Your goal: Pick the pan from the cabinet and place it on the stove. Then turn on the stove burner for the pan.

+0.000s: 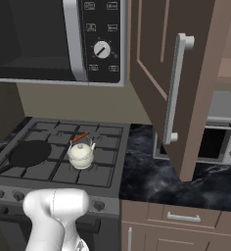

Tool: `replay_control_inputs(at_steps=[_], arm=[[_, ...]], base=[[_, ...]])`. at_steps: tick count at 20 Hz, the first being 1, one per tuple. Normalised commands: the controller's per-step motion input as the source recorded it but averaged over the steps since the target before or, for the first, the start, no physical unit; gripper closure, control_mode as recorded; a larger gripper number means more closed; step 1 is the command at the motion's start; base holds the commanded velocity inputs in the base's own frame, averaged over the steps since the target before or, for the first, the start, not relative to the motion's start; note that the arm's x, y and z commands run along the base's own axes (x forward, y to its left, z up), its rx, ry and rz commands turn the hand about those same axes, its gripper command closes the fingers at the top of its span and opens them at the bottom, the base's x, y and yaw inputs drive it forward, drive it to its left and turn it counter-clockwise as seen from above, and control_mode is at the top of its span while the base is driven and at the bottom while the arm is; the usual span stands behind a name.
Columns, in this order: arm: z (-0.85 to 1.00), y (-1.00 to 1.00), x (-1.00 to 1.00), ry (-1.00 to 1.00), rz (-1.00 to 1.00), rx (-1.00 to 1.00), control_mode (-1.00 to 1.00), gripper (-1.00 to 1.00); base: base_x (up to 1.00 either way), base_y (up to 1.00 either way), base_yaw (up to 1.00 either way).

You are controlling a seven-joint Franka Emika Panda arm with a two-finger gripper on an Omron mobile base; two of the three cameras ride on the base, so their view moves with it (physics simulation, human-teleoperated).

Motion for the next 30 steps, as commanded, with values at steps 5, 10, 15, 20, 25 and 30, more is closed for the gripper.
replay_control_inputs(at_steps=[5,10,15,20,25,30], arm=[[-0.03,-0.01,0.32,-0.06,-0.03,0.00,-1.00,-1.00],[-0.11,0.00,0.34,-0.03,-0.05,0.00,-1.00,-1.00],[-0.25,-0.02,0.11,-0.03,-0.06,0.00,-1.00,-1.00],[-0.39,-0.05,0.13,-0.01,-0.05,-0.02,-1.00,-1.00],[-0.23,-0.01,0.24,0.03,-0.02,-0.07,-1.00,-1.00],[-0.12,-0.01,0.19,-0.02,0.01,-0.03,-1.00,-1.00]], base=[[0.00,0.00,0.00],[0.00,0.00,0.00],[0.00,0.00,0.00],[0.00,0.00,0.00],[0.00,0.00,0.00],[0.00,0.00,0.00]])
